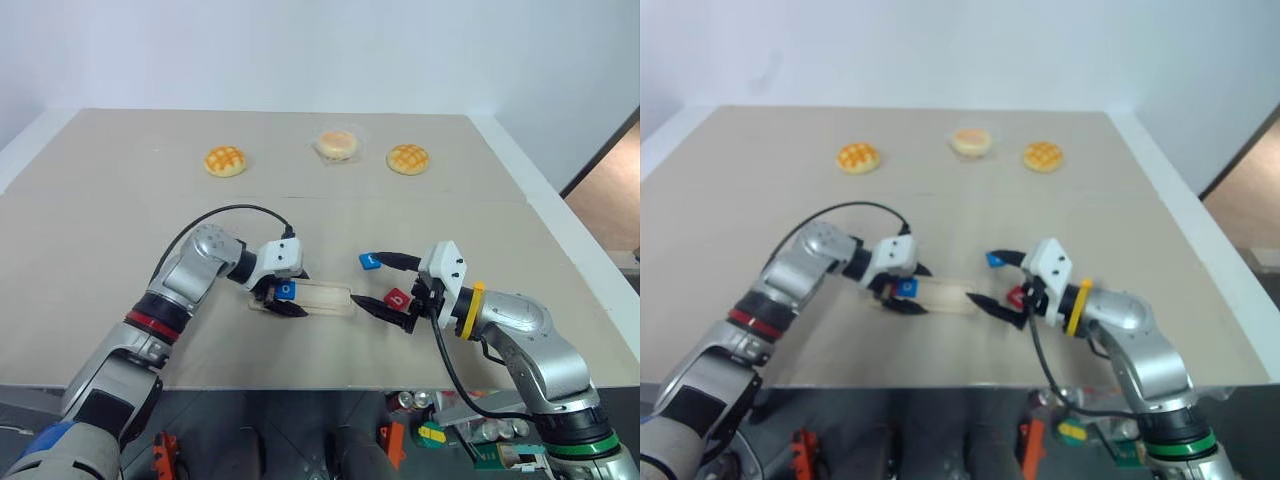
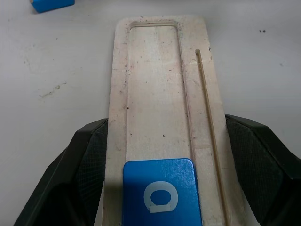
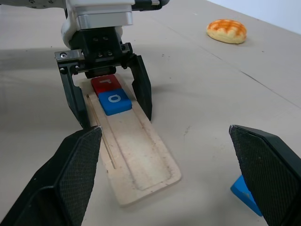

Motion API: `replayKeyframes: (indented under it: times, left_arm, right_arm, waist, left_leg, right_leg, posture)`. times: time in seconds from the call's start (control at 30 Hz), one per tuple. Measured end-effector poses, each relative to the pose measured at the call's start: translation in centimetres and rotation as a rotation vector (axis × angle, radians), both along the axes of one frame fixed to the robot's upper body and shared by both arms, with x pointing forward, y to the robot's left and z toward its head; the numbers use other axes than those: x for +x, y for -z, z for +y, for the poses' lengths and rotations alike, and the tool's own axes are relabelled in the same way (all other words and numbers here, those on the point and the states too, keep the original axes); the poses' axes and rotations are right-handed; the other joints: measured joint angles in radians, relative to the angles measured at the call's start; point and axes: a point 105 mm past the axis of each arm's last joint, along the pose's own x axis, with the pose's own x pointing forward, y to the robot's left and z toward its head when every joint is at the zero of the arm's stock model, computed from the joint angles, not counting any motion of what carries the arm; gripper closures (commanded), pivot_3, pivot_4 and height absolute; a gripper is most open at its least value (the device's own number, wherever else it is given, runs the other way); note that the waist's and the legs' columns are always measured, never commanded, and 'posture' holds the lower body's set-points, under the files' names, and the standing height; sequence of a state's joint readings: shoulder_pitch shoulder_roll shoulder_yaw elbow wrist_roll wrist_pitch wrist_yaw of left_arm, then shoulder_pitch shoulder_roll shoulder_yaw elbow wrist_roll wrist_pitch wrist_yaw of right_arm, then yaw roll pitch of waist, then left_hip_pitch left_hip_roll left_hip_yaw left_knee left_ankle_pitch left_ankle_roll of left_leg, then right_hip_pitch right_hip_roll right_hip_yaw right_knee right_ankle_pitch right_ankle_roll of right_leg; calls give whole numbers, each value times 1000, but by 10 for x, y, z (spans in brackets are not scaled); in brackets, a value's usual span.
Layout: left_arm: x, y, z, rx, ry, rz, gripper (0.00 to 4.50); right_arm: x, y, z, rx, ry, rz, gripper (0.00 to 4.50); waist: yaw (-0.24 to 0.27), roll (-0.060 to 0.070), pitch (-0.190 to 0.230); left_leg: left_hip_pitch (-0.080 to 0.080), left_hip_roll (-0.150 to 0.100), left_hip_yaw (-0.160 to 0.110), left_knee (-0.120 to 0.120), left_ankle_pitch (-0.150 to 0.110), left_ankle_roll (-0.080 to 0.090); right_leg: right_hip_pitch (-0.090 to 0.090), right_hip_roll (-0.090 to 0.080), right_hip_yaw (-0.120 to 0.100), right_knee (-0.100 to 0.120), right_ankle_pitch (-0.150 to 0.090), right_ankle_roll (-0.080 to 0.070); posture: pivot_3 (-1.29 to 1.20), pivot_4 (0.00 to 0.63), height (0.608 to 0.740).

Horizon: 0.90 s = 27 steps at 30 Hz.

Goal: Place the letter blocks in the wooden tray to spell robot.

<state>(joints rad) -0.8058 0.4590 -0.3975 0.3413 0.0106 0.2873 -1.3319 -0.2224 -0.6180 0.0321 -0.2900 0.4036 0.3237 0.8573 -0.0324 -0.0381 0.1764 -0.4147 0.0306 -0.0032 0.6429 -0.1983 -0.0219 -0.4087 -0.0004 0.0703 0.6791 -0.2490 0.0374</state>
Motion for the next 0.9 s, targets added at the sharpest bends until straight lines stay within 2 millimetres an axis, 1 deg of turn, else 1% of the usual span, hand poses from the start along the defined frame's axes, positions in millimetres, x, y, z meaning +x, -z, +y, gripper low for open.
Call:
replayKeyframes:
  times: [0.07, 0.3, 0.37, 0.4, 0.5, 0.57, 0.6, 0.67, 0.7, 0.77, 0.8, 0.9]
  left_arm:
    - [-2, 1, -1, -6, -28, 14, 1298]
    - [-3, 2, 0, -4, -36, 4, 1298]
    - [-3, 3, -1, -3, -37, -11, 216]
    - [-1, 4, 0, -5, -50, -22, 53]
    - [2, 1, 0, -23, -59, -52, 53]
    - [0, -5, 3, -73, -64, -53, 53]
    - [-2, -12, 4, -108, -55, -56, 53]
    - [-11, -34, 10, -237, -14, -55, 53]
    - [-20, -49, 12, -315, 25, -61, 53]
    - [-29, -57, 17, -367, 54, -58, 53]
    - [-35, -56, 22, -377, 67, -56, 53]
    - [-51, -37, 37, -355, 64, 12, 53]
  right_arm:
    - [-1, 4, -1, 2, 8, 17, 0]
    - [-1, 4, -1, 2, 10, 18, 0]
    - [-1, 4, -1, 2, 10, 17, 0]
    - [0, 3, -1, 3, 10, 14, 0]
    - [1, 3, -1, 5, 19, 18, 0]
    - [3, 4, -4, 13, 45, 36, 0]
    - [4, 4, -7, 17, 64, 44, 0]
    - [5, 6, -15, 25, 127, 61, 0]
    - [4, 8, -19, 31, 158, 75, 0]
    - [2, 11, -19, 38, 181, 92, 0]
    - [-2, 14, -18, 43, 194, 100, 0]
    - [-12, 27, -17, 48, 232, 148, 0]
  waist:
    - [0, 0, 0]
    - [0, 0, 0]
    - [0, 0, 0]
    - [0, 0, 0]
    - [0, 0, 0]
    - [0, 1, 1]
    - [0, 1, 1]
    - [-2, 1, 1]
    - [-1, 1, 1]
    - [-2, 1, 1]
    - [-2, 2, 0]
    - [-4, 3, 1]
  left_leg:
    - [1, 0, 0, 1, 0, 0]
    - [2, 0, 0, 1, 0, 0]
    - [2, 0, 0, 0, 0, 0]
    - [2, 0, 0, 0, 0, 0]
    - [2, 0, 0, 0, 0, 0]
    - [1, 0, 0, 0, 0, 0]
    - [0, 0, 0, 0, 0, 0]
    - [0, 1, 0, -2, 0, 0]
    - [0, 1, -1, -3, 0, 0]
    - [0, 1, -1, -4, 0, 0]
    - [1, 1, -1, -5, 0, 0]
    - [2, 1, -2, -6, 0, 0]
  right_leg:
    - [1, 0, 1, 0, 0, 0]
    - [2, 0, 0, 0, 0, 0]
    - [2, 0, 0, 0, 0, 0]
    - [2, 0, 1, 0, 0, 0]
    - [1, 0, 1, 0, 0, 0]
    - [0, 0, 1, 0, 0, 0]
    - [-1, 0, 1, 0, 0, 0]
    - [-1, 0, 1, 0, -1, -1]
    - [-1, 0, 0, 0, -2, -1]
    - [-1, 0, 0, 0, -3, -2]
    - [-1, 0, 0, 0, -3, -2]
    - [-1, 0, -1, 1, -4, -3]
  posture:
    - [0, 150, 740]
    - [0, 150, 740]
    - [0, 150, 740]
    - [0, 150, 740]
    - [0, 150, 740]
    - [0, 150, 740]
    - [0, 150, 740]
    - [0, 150, 740]
    - [0, 150, 740]
    - [0, 150, 740]
    - [0, 150, 740]
    - [0, 150, 740]
